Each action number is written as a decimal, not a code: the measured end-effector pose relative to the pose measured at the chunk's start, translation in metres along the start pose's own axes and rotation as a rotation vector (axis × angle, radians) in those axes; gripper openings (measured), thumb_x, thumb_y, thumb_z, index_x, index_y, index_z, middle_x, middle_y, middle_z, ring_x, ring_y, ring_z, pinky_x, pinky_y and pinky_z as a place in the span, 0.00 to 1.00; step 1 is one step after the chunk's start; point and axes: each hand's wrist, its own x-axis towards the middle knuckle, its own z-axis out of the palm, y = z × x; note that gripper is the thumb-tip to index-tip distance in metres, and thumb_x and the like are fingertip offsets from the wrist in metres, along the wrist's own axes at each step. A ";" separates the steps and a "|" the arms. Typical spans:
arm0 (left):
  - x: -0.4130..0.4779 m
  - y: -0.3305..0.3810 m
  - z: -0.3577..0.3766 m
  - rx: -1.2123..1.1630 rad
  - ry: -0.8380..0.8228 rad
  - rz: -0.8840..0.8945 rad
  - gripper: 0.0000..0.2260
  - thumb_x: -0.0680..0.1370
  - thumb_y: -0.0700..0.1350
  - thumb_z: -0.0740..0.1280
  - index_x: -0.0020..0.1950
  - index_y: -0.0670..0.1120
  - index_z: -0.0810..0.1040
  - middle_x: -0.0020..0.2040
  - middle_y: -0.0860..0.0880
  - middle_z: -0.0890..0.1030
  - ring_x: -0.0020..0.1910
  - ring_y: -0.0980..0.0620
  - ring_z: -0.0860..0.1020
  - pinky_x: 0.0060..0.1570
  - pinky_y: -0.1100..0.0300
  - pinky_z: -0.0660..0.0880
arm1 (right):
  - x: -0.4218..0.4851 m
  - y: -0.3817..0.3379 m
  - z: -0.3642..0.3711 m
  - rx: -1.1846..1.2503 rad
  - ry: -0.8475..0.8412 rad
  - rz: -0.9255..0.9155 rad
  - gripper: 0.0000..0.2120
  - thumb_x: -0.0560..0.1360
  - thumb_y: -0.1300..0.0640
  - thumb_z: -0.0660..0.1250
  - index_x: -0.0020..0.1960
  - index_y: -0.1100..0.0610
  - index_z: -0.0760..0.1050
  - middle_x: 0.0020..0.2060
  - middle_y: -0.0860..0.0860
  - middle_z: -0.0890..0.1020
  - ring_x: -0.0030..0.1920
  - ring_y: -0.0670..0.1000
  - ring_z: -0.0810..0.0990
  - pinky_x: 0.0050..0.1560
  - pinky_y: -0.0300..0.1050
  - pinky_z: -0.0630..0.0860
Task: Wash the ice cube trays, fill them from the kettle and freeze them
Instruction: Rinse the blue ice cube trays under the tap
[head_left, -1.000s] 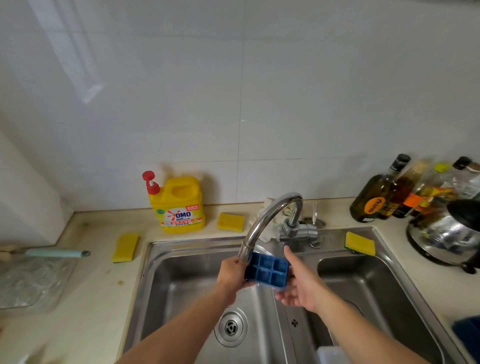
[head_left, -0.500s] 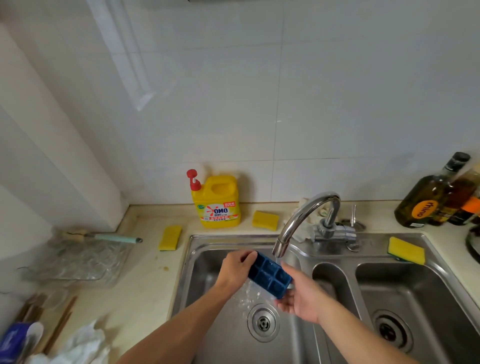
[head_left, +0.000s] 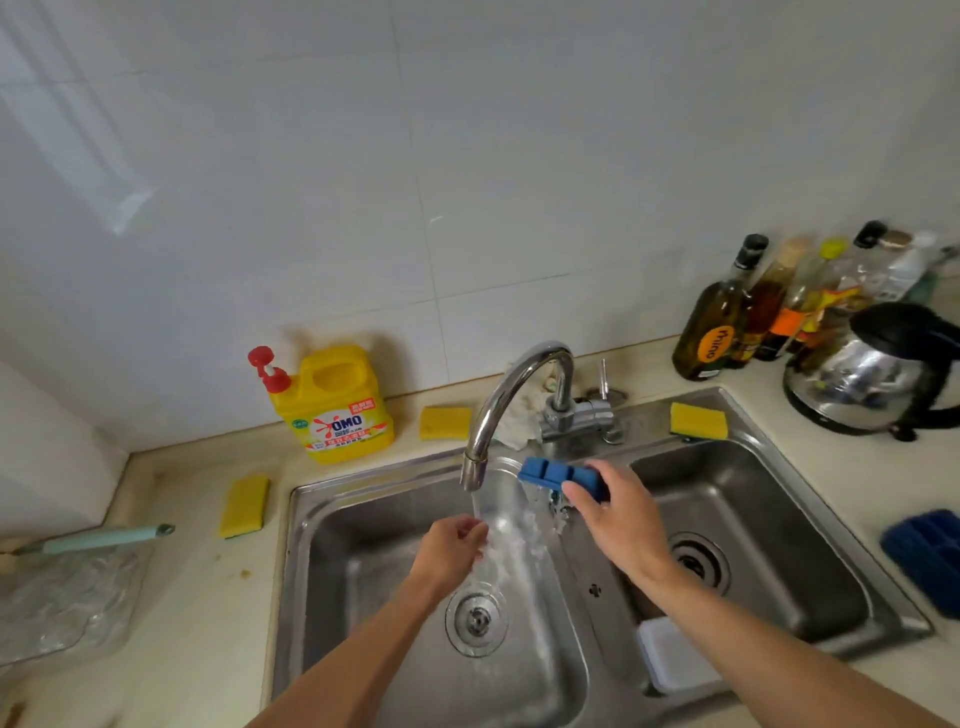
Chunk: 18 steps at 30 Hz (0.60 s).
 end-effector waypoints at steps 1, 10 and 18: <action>0.002 0.004 0.007 0.001 -0.024 0.012 0.10 0.84 0.44 0.64 0.53 0.41 0.83 0.45 0.43 0.84 0.40 0.50 0.79 0.42 0.56 0.75 | 0.001 -0.002 -0.010 0.004 0.036 -0.026 0.20 0.78 0.43 0.69 0.65 0.52 0.75 0.57 0.48 0.77 0.52 0.46 0.80 0.53 0.46 0.82; 0.014 0.034 0.067 0.088 -0.210 0.114 0.09 0.84 0.45 0.64 0.48 0.47 0.82 0.44 0.46 0.85 0.41 0.52 0.82 0.38 0.62 0.76 | 0.002 -0.003 -0.099 -0.009 0.432 -0.438 0.26 0.79 0.40 0.66 0.71 0.52 0.70 0.67 0.47 0.72 0.65 0.48 0.75 0.60 0.44 0.80; 0.022 0.065 0.101 0.151 -0.143 0.083 0.08 0.83 0.45 0.65 0.48 0.45 0.82 0.45 0.39 0.86 0.41 0.42 0.83 0.41 0.51 0.79 | -0.033 0.115 -0.102 -0.215 0.193 -0.066 0.28 0.80 0.45 0.67 0.75 0.59 0.70 0.71 0.57 0.72 0.69 0.56 0.73 0.66 0.51 0.77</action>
